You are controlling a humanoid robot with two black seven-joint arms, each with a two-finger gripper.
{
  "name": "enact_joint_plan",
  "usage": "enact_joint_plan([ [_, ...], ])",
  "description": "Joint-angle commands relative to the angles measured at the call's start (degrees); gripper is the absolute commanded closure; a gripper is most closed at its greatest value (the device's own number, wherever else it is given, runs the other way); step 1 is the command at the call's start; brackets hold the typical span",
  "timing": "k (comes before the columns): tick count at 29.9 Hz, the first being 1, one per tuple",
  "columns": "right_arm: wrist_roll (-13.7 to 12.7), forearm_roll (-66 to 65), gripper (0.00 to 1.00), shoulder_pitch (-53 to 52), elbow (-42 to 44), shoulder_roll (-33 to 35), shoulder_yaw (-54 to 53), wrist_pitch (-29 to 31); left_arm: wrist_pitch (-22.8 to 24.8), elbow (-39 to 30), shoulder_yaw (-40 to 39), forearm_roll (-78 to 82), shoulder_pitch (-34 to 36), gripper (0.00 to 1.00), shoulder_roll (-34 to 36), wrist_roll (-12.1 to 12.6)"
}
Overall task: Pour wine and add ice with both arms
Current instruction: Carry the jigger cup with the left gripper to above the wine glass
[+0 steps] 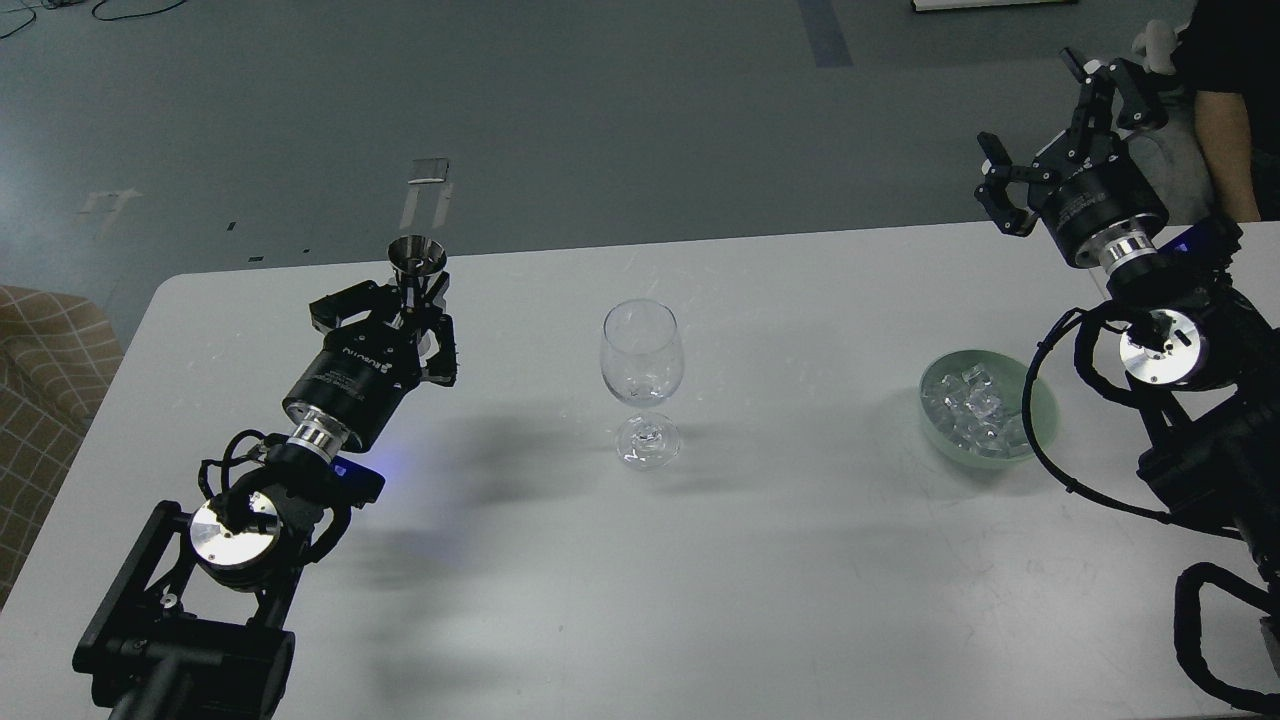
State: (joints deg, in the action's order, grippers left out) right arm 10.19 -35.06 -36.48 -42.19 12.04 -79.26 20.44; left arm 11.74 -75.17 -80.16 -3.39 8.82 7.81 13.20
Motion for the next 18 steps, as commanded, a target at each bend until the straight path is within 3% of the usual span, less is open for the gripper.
enact_joint_plan([
  [1, 0.0, 0.1, 0.00, 0.0, 0.0, 0.0, 0.0, 0.0, -0.1, -1.4, 0.3, 0.2, -0.5, 1.00, 0.0, 0.3],
  [18, 0.1, 0.1, 0.00, 0.3, 0.0, 0.1, 0.0, 0.0, -3.5, -7.1, 4.3, 1.8, -2.9, 1.00, -0.6, 0.2],
])
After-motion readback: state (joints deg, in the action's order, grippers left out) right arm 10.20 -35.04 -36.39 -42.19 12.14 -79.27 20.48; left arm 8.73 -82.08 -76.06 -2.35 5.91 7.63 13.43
